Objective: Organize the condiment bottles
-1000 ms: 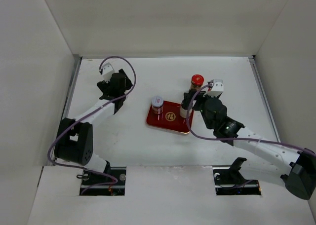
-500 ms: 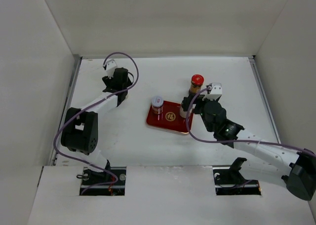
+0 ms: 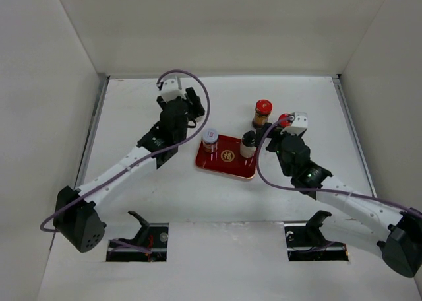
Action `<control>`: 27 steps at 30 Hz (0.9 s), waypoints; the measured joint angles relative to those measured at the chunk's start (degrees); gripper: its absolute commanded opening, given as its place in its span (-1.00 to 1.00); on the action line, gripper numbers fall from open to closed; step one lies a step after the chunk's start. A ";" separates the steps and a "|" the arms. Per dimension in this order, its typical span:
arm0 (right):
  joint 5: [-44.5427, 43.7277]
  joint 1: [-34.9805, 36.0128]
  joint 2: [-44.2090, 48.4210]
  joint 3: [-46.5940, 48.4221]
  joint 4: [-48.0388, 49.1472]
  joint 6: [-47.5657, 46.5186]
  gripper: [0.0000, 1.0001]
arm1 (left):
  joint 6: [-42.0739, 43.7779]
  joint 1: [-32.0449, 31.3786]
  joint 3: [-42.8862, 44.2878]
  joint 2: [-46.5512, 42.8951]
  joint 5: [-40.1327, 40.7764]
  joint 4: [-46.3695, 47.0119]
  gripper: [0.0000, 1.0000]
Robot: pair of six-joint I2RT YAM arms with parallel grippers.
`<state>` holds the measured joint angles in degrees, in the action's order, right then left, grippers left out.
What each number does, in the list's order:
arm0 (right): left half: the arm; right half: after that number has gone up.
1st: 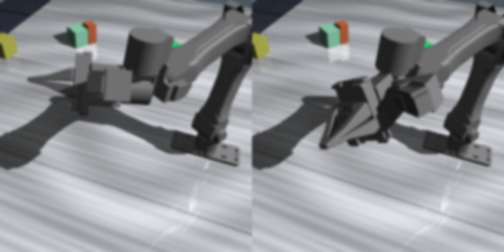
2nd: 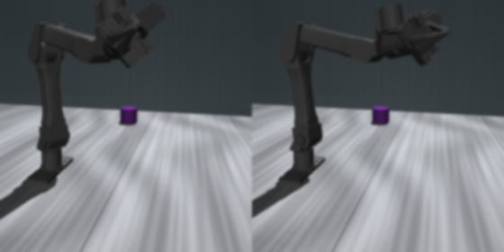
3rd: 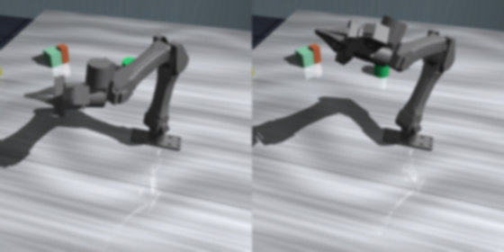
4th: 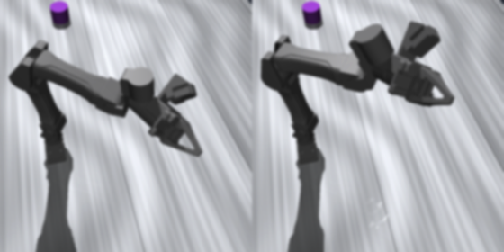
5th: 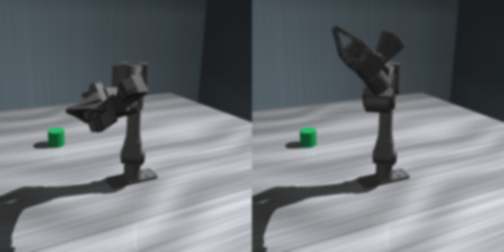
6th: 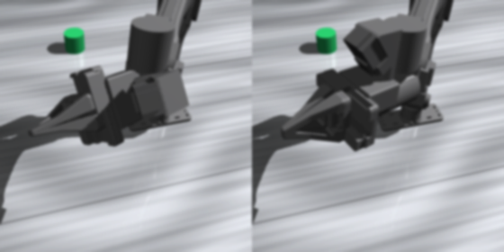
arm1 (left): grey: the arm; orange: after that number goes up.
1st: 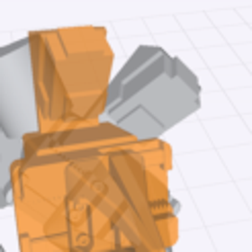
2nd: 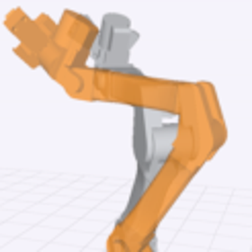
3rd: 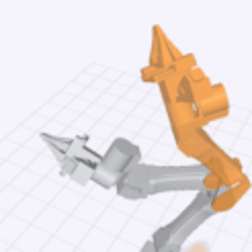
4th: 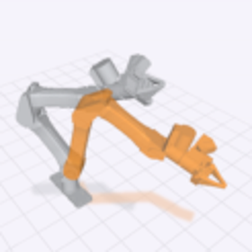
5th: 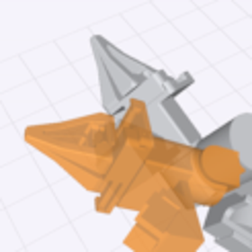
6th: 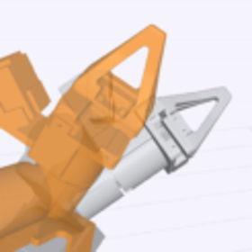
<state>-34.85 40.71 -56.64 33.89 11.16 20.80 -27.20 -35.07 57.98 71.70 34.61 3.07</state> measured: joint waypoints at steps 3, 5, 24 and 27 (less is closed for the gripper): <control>0.02 -1.38 0.98 -0.26 0.02 0.44 1.00 | 0.35 -5.73 1.05 0.92 -0.61 1.01 -0.20; -0.02 -1.84 1.51 -0.37 0.02 0.70 1.00 | 0.48 -9.03 1.16 2.27 -1.14 1.09 -0.20; 0.20 -2.49 2.73 -1.09 0.04 1.92 1.00 | 3.89 -18.36 1.16 17.14 -3.32 6.45 -0.18; 0.20 -2.67 3.10 -1.09 0.04 1.92 1.00 | 4.04 -18.38 1.14 20.00 -3.39 7.96 -0.17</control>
<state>-34.65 38.04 -53.54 32.80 11.20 22.72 -23.16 -53.45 59.11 91.70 31.22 11.03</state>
